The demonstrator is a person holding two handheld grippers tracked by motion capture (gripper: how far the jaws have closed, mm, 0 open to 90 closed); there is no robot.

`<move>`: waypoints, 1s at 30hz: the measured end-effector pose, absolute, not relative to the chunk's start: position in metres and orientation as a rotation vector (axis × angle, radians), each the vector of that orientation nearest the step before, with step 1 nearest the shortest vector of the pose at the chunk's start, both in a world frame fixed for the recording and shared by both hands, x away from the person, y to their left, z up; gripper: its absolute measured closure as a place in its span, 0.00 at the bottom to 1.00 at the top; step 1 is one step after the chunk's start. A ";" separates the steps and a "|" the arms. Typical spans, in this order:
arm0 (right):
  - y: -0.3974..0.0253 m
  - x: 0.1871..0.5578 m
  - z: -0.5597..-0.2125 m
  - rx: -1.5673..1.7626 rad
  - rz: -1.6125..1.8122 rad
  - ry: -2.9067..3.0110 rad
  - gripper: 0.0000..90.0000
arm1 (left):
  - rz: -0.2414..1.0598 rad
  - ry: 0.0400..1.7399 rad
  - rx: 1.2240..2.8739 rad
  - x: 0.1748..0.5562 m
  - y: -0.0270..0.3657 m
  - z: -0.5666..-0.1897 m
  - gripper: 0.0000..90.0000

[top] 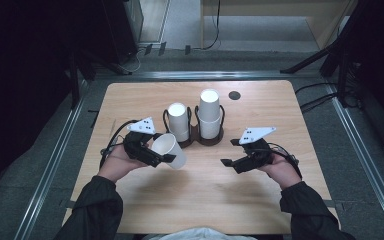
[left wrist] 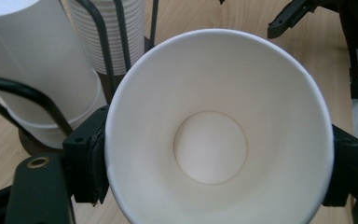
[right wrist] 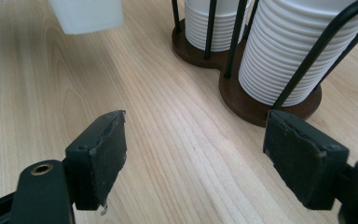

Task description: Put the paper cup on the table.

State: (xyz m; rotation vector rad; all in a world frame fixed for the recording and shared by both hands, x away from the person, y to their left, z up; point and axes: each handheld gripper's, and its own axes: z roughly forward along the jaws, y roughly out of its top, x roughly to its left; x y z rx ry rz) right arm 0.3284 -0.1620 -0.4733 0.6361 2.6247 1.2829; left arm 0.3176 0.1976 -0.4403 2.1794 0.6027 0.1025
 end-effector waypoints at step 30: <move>-0.174 0.345 -0.479 0.648 1.219 2.641 0.24 | 0.221 0.793 2.138 0.324 0.266 -0.446 0.20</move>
